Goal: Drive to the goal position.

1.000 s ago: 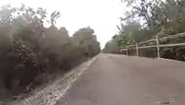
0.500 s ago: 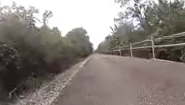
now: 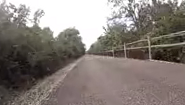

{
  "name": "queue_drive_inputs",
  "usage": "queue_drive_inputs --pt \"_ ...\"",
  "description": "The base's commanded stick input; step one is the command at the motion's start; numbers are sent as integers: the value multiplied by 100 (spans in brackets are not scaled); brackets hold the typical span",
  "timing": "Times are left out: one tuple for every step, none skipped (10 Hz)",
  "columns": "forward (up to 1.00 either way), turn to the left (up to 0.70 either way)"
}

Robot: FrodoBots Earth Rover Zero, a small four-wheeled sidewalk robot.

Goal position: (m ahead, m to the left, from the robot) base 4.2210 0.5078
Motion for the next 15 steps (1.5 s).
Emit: queue_drive_inputs --pt "70 0" --pt "70 0" --pt "70 0" --pt "10 0" --pt "10 0" --pt "10 0" --pt "10 0" --pt "9 0" --pt "9 0" --pt "9 0" --pt "70 0" --pt "70 0" --pt "70 0" --pt "70 0" --pt "70 0"
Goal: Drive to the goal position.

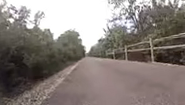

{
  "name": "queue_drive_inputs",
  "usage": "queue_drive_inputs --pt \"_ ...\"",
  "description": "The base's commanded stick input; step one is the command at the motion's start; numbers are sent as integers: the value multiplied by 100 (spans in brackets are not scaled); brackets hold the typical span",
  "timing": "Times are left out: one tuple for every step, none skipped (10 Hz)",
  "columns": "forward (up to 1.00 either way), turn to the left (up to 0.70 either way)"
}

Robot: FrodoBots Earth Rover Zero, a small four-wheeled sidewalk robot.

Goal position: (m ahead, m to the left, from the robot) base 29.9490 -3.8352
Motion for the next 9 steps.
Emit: queue_drive_inputs --pt "70 0" --pt "70 0" --pt "70 0" --pt "70 0" --pt "70 0" --pt "70 0" --pt "70 0" --pt "70 0" --pt "70 0"
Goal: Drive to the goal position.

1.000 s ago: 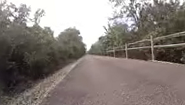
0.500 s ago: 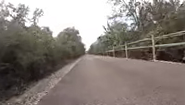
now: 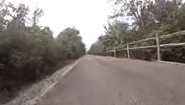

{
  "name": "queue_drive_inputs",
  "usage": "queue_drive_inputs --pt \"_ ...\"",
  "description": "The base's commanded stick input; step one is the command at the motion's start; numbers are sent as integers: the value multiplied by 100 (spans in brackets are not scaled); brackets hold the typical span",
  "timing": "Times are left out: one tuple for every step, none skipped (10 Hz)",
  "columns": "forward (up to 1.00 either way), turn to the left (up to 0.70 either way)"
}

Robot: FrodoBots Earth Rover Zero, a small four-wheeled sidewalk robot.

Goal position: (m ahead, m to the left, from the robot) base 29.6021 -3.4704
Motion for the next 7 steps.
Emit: queue_drive_inputs --pt "70 0" --pt "70 0" --pt "70 0" --pt "70 0" --pt "70 0" --pt "70 0" --pt "70 0"
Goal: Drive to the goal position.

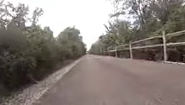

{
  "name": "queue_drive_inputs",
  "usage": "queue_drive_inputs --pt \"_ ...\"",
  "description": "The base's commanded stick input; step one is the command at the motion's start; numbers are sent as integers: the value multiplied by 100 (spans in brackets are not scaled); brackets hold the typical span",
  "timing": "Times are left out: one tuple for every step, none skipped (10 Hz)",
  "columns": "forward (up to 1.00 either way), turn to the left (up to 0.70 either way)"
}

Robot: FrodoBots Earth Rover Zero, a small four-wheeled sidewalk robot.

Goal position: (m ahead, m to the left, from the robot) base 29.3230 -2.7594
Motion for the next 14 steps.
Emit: queue_drive_inputs --pt "70 0" --pt "70 0" --pt "70 0" --pt "70 0" --pt "70 0" --pt "70 0" --pt "70 0" --pt "70 0" --pt "70 0" --pt "70 0" --pt "70 0" --pt "70 0" --pt "70 0" --pt "70 0"
